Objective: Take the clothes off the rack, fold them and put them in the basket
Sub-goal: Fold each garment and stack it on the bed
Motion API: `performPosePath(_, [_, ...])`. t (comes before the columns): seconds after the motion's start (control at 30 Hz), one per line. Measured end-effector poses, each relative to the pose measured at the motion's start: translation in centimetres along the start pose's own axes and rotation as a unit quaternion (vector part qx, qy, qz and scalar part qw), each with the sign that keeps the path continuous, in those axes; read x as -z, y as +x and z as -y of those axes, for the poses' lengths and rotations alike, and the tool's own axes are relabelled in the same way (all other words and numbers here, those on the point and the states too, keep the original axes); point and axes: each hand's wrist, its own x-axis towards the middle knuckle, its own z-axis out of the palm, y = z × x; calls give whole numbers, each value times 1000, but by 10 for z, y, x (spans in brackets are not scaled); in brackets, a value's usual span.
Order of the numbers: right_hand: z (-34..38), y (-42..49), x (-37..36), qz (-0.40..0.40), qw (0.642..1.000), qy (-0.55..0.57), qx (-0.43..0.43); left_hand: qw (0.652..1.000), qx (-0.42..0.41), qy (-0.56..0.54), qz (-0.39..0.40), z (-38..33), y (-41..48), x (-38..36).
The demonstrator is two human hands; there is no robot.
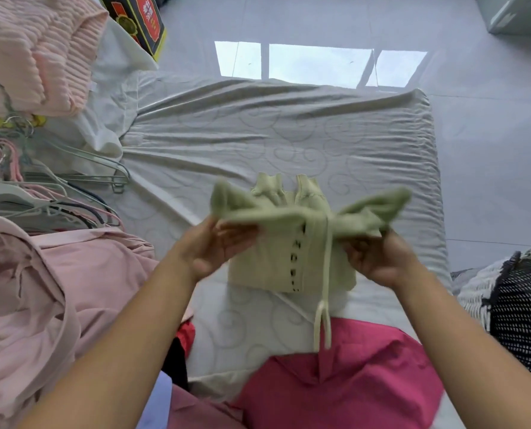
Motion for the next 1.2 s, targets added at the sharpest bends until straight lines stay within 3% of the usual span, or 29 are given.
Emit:
performPosePath(0.07, [7,18,-8,-110,990,-85,-14,997,-11,50,-58,4,32,2])
performPosePath(0.1, [2,25,-8,-131,980,-147,-11,986,-20,142,-90,15,46,7])
performPosePath(0.17, [-28,36,3,-168,945,-282,0,927,-32,346,-140,44,67,19])
performPosePath(0.23, [-53,40,19,-213,899,-383,15,870,-47,451,-196,67,76,27])
performPosePath(0.27, [-60,41,23,-233,899,-371,23,853,-55,469,-223,74,79,30])
performPosePath(0.33, [-65,39,18,-234,911,-335,54,864,-65,441,-236,75,81,29])
performPosePath(0.47, [-54,56,5,-195,923,-311,117,909,-84,366,-179,68,93,29])
performPosePath(0.6, [-27,79,-15,-197,933,-271,131,933,-69,305,-177,59,108,31])
performPosePath(0.7, [-10,89,-22,-140,955,-216,146,946,-89,281,-136,61,113,34])
performPosePath(0.77, [-9,95,-13,-128,954,-235,134,948,-109,271,-123,63,114,35])
performPosePath(0.87, [-25,101,10,-177,926,-314,114,946,-111,281,-118,66,117,38])
performPosePath(1.1, [-42,76,6,-100,958,-264,54,967,-34,251,-39,50,111,26])
performPosePath(1.2, [-25,68,14,-94,973,-206,43,969,-68,235,-31,50,103,14])
